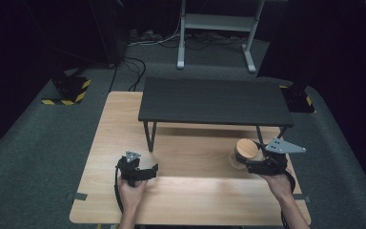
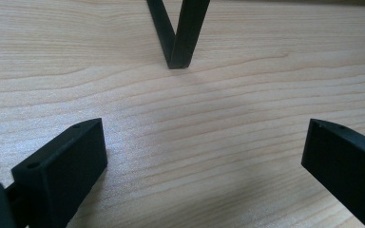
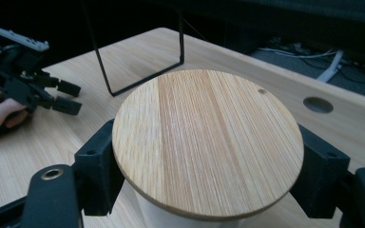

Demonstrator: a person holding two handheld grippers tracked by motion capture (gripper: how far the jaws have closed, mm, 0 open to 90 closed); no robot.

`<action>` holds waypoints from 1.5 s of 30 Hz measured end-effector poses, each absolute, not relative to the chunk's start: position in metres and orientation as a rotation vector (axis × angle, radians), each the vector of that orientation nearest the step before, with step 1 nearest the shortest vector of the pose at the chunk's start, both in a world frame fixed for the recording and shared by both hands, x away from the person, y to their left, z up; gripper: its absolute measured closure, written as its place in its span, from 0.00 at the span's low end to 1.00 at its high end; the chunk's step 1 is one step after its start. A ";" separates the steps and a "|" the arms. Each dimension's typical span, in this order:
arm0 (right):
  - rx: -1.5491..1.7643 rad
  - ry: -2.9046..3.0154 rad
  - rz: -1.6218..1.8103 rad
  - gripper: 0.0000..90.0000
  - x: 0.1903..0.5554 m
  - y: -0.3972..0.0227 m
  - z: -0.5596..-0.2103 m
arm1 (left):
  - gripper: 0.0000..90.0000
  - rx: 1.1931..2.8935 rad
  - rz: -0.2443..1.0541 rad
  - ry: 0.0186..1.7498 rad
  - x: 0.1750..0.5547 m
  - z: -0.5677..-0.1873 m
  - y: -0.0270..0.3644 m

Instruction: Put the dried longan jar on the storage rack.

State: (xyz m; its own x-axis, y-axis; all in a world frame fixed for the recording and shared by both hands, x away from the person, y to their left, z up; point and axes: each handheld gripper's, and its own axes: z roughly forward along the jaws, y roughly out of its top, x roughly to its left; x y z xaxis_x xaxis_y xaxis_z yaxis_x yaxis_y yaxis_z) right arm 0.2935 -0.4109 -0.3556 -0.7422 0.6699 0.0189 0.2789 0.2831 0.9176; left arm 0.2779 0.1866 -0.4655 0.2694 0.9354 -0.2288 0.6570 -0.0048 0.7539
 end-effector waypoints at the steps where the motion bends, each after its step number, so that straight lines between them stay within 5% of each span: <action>1: 0.851 2.187 1.456 0.28 0.295 -0.411 -0.352 | 0.01 1.737 0.437 1.463 0.278 -0.466 0.187; 45: 0.758 2.177 1.565 0.28 0.333 -0.417 -0.260 | 0.02 1.734 0.432 1.461 0.278 -0.466 0.188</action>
